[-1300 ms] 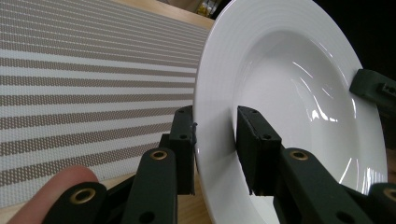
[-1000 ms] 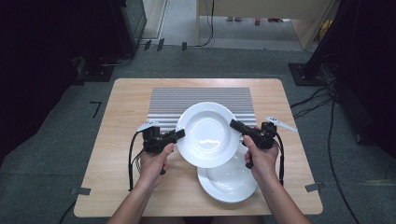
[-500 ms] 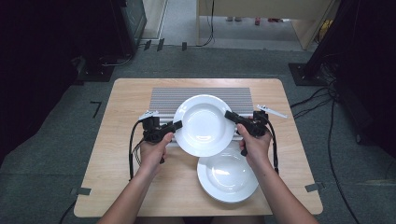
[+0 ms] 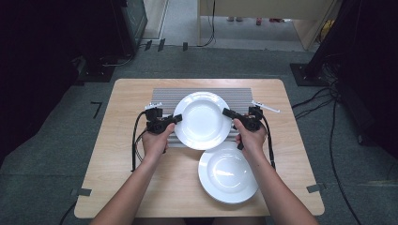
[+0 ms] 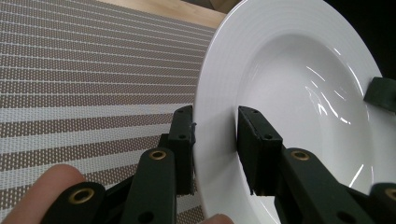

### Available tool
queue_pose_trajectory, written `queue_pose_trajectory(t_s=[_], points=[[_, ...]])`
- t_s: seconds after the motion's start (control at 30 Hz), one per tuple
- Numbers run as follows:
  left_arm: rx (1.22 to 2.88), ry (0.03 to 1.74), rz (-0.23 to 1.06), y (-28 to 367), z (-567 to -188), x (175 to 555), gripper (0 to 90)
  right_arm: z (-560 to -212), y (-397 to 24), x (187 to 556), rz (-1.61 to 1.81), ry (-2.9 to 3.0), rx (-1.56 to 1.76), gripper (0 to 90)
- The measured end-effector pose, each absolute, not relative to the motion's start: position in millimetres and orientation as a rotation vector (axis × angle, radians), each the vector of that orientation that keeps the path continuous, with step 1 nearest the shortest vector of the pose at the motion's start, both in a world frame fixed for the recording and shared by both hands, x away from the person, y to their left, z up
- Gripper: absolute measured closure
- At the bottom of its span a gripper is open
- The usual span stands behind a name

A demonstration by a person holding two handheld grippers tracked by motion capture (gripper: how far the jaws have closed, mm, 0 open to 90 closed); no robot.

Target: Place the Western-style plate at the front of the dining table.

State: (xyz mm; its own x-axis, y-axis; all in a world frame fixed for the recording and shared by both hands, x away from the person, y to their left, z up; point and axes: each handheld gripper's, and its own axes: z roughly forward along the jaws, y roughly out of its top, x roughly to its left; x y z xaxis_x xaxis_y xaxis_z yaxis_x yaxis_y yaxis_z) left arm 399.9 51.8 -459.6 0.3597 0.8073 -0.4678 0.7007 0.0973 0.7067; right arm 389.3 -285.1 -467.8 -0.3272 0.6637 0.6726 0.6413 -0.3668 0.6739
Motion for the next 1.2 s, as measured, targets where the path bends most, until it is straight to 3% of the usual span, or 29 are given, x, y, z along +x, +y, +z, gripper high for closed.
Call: queue_pose_trajectory(t_s=[1.2], points=[[1.648, 1.518, 0.094, 51.0, -487.7, 455.8, 68.9, -501.6, -279.3, 455.3, 1.708, 1.823, 2.034, 78.4]])
